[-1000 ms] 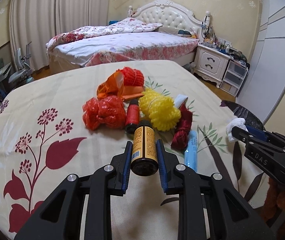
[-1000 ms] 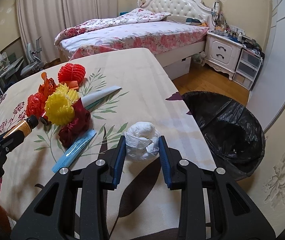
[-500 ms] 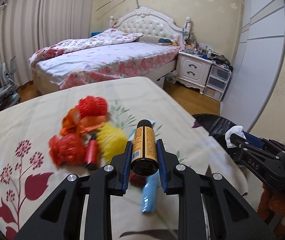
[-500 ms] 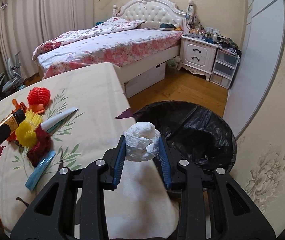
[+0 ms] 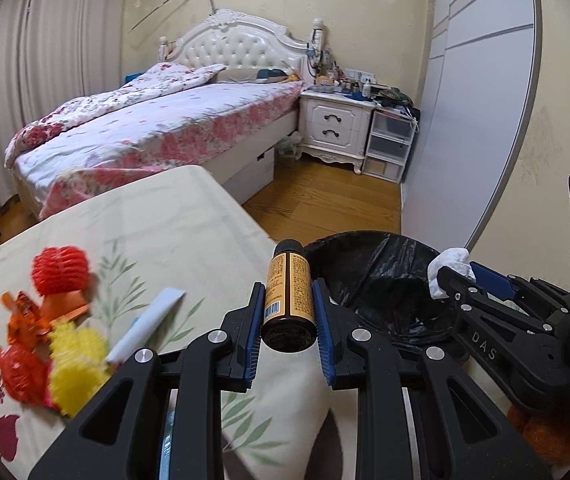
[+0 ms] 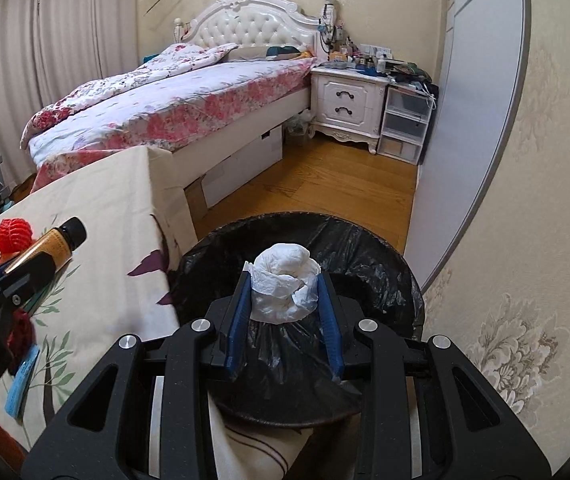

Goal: Collect trash
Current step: 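Carry tissue and spray can over the black bin and open both grippers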

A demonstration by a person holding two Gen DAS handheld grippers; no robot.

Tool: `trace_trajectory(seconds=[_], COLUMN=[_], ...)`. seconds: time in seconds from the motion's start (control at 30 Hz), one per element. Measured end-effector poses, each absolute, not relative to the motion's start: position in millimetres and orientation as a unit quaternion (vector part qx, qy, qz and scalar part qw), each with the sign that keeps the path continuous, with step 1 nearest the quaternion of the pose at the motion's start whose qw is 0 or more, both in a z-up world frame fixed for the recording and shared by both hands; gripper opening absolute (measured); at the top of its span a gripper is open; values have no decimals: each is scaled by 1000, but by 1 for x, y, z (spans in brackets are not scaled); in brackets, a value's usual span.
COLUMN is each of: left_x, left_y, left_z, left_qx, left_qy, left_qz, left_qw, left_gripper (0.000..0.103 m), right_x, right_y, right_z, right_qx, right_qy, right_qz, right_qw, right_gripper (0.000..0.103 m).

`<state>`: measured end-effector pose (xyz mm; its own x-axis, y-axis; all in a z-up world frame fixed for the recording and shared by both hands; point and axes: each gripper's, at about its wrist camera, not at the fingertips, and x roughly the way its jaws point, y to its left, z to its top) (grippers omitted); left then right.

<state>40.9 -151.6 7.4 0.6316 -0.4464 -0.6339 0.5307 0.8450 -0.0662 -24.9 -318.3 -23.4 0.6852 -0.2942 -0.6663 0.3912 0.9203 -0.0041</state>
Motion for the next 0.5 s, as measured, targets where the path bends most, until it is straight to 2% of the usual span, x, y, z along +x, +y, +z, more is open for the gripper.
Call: trace_trajectory(seconds=[0.5], left_x=[70], left_y=[-212], left_z=[-14], left_qx=[104], left_qy=[348], left_qz=[-287], left_qw=[887], left_gripper=[25], right_x=[-4], right_y=[-355], right_z=[-43], right_qx=[99], right_qy=[362], right_qz=[-212], right_qw=[902], right_gripper=[32])
